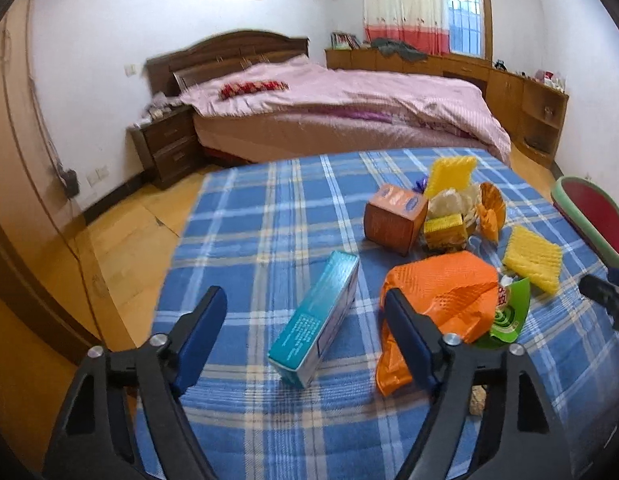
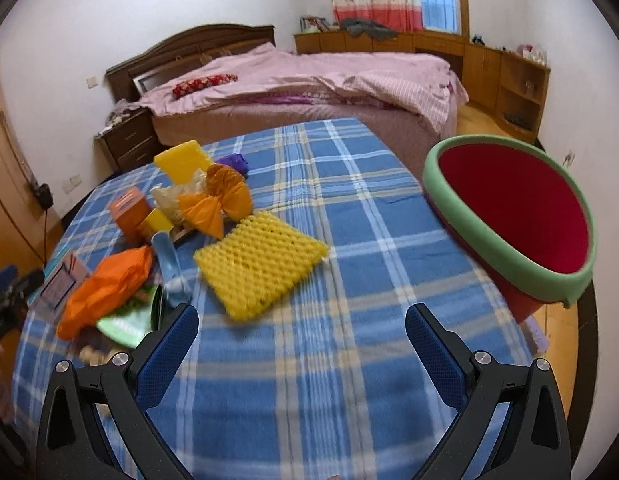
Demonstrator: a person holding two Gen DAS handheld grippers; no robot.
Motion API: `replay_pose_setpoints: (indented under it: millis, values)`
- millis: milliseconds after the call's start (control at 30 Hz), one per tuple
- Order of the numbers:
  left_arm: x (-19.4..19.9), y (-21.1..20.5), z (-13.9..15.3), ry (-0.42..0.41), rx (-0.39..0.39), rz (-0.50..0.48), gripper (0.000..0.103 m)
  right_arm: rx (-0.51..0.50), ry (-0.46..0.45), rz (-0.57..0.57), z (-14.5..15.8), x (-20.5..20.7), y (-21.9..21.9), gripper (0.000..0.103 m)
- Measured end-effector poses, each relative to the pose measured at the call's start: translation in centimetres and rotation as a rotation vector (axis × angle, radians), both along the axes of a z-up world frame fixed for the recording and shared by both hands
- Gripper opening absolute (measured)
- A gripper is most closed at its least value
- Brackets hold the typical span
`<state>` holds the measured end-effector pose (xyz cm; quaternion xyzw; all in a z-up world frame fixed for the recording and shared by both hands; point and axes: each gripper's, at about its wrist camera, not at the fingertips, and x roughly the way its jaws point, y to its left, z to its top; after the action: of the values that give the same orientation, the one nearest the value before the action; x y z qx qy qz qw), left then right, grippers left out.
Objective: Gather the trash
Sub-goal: 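Grasp the teal box with the left gripper while the right gripper grasps the yellow foam net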
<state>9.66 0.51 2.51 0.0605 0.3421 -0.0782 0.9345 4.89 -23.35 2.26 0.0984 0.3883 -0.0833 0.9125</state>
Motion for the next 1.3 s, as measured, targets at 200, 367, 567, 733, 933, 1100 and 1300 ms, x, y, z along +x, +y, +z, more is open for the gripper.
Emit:
replay_pose_setpoints:
  millis: [200, 367, 567, 733, 933, 1100, 1300]
  values:
    - [2.4, 1.5, -2.3, 0.136, -0.084, 0.04, 0.078, 0.021, 0.053, -0.001, -0.9, 2.8, -0.3, 0.103]
    - [3.0, 2.0, -3.5, 0.177, -0.143, 0.024, 0.07, 0.059, 0.082, -0.027, -2.0, 4.6, -0.8, 0.103]
    - [3.4, 2.2, -4.3, 0.227, -0.236, -0.025, 0.044, 0.083, 0.067, -0.016, -2.4, 5.3, -0.3, 0.094]
    - [3.7, 2.9, -3.9, 0.235, -0.341, -0.06, 0.023, 0.13, 0.046, -0.017, -2.2, 5.2, 0.3, 0.072]
    - [3.5, 3.5, -3.7, 0.253, -0.397, -0.058, 0.021, 0.206, 0.038, -0.021, -2.3, 4.6, 0.4, 0.028]
    - [1.7, 3.7, -2.1, 0.221, -0.425, -0.063, 0.02, 0.23, 0.018, -0.019, -2.1, 3.2, 0.5, 0.012]
    - [-1.0, 3.4, 0.2, 0.18, -0.441, -0.062, 0.02, 0.242, -0.039, 0.001, -0.4, 0.8, 0.9, 0.01]
